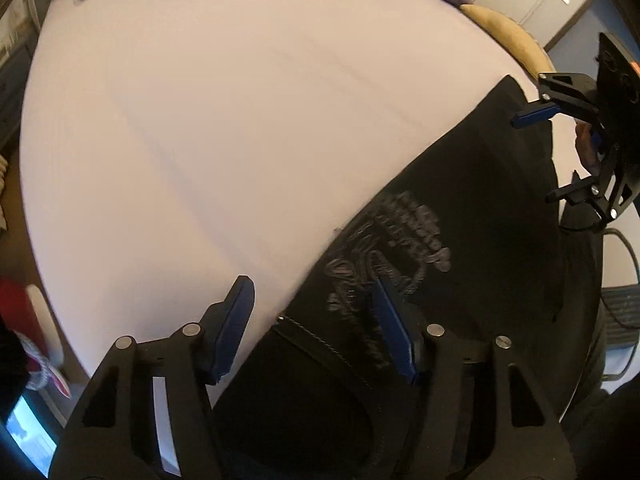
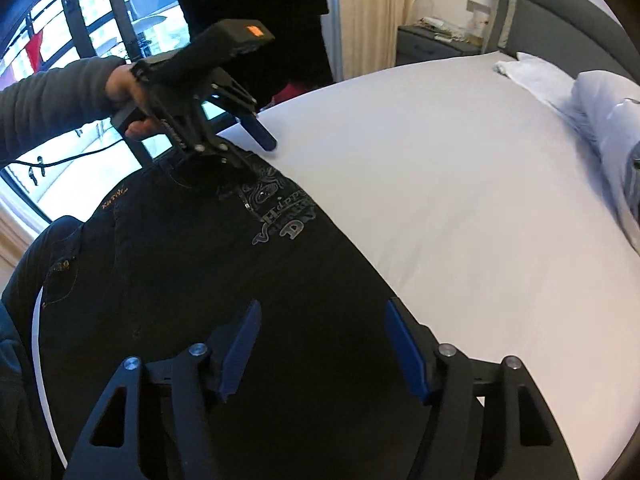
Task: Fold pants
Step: 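Grasp the jeans waistband with the left gripper while the right gripper grasps the waistband too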
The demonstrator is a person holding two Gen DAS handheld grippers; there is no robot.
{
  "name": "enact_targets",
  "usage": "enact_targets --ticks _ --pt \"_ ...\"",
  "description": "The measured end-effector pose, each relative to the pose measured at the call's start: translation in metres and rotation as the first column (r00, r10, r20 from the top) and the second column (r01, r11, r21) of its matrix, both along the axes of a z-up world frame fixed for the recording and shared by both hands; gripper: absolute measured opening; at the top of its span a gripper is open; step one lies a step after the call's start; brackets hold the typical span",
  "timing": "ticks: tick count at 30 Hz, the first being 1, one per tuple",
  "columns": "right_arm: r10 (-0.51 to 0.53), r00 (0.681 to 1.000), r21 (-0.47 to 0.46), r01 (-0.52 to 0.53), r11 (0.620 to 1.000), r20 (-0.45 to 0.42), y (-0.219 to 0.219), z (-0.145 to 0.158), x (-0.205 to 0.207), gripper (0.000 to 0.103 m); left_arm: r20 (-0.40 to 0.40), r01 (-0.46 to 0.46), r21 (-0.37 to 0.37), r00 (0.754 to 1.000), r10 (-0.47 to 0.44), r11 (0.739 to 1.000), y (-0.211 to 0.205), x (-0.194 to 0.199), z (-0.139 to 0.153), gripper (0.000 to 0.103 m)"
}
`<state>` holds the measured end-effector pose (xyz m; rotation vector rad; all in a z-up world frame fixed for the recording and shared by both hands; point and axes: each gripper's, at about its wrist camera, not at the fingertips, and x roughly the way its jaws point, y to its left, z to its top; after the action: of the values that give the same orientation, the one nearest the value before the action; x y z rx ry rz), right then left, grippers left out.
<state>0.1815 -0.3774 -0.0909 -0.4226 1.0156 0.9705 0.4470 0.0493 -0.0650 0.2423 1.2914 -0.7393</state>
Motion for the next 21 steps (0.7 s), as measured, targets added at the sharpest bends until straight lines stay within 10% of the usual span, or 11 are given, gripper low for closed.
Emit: enact_targets --ticks 5,9,21 --pt "0.018 1.0 -0.024 -0.019 1.0 -0.018 0.0 -0.013 0.016 0.068 -0.013 0.071 0.059 0.997 -0.071 0.996 -0.009 -0.001 -0.015 0.053" --pt "0.027 0.999 -0.06 -0.029 0.998 -0.034 0.006 -0.02 0.033 0.067 -0.011 0.085 0.044 0.996 -0.085 0.995 -0.009 -0.001 -0.01 0.016" --pt "0.129 0.988 -0.193 -0.143 0.971 -0.084 0.046 -0.029 0.073 0.055 0.336 0.168 0.113 0.921 -0.197 0.979 -0.016 -0.053 0.034 0.009"
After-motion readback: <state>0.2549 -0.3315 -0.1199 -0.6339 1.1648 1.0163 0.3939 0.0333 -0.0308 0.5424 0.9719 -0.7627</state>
